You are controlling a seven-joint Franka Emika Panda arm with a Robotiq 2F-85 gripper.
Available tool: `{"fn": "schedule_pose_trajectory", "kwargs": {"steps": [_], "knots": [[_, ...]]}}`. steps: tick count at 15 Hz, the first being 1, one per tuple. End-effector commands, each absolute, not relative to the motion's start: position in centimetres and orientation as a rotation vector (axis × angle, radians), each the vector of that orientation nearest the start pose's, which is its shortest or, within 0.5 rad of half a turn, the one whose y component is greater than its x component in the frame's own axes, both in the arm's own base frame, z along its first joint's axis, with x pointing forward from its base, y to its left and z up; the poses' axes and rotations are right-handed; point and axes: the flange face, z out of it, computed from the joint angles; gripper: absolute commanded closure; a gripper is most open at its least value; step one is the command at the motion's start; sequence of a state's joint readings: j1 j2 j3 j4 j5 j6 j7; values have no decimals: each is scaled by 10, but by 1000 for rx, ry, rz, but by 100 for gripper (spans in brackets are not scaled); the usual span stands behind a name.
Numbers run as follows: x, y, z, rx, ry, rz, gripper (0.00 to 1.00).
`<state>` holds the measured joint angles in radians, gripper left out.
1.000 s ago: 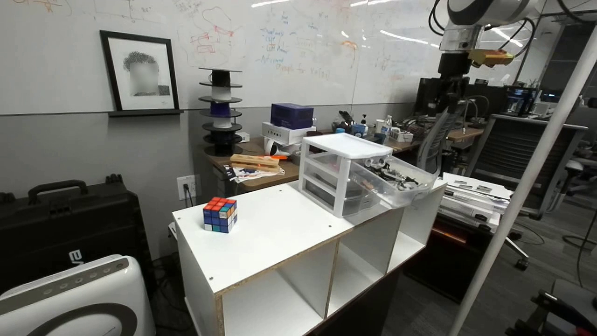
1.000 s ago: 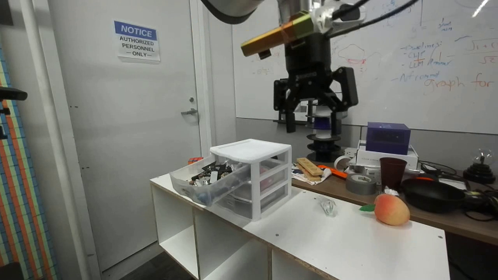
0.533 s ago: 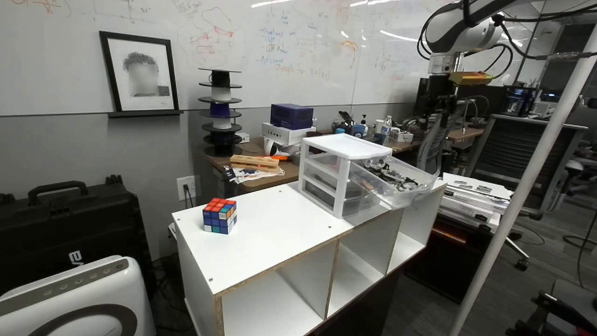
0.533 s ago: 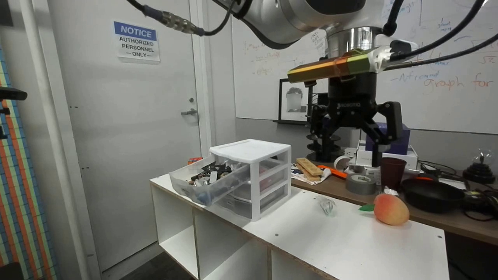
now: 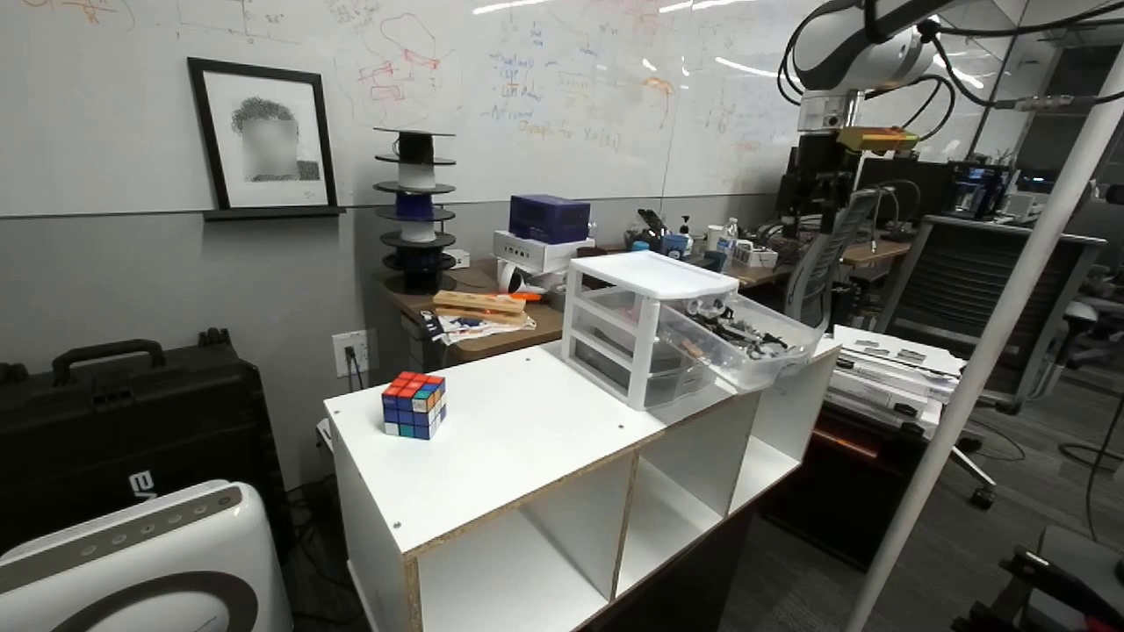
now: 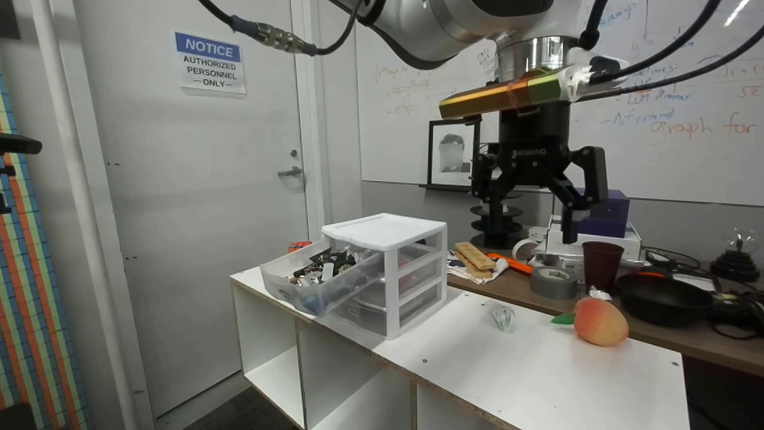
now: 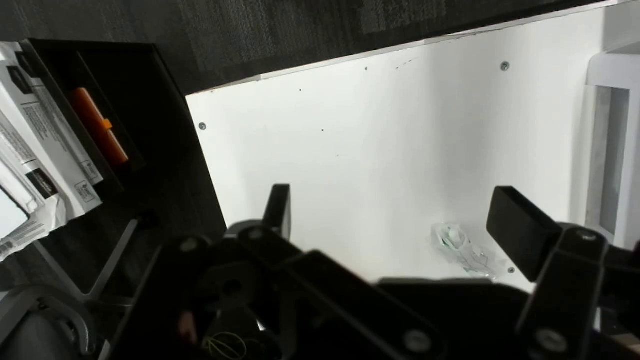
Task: Put the usb and the transparent package inside the drawer and close it
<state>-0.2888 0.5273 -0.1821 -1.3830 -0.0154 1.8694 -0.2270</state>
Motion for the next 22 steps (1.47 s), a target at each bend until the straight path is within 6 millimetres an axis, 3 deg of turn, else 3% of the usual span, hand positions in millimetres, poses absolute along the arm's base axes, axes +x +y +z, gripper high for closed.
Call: {"fn": "schedule_pose_trajectory", "kwargs": {"steps": [1, 3, 8, 13, 22], "knots": [[642, -297, 410, -3222, 320, 106, 0], [656, -292, 402, -3230, 70, 99, 0], [687, -276, 377, -3223, -350, 106, 0], [721, -269, 336, -3186, -759, 39, 0], [758, -267, 276, -2930, -1392, -222, 0]]}}
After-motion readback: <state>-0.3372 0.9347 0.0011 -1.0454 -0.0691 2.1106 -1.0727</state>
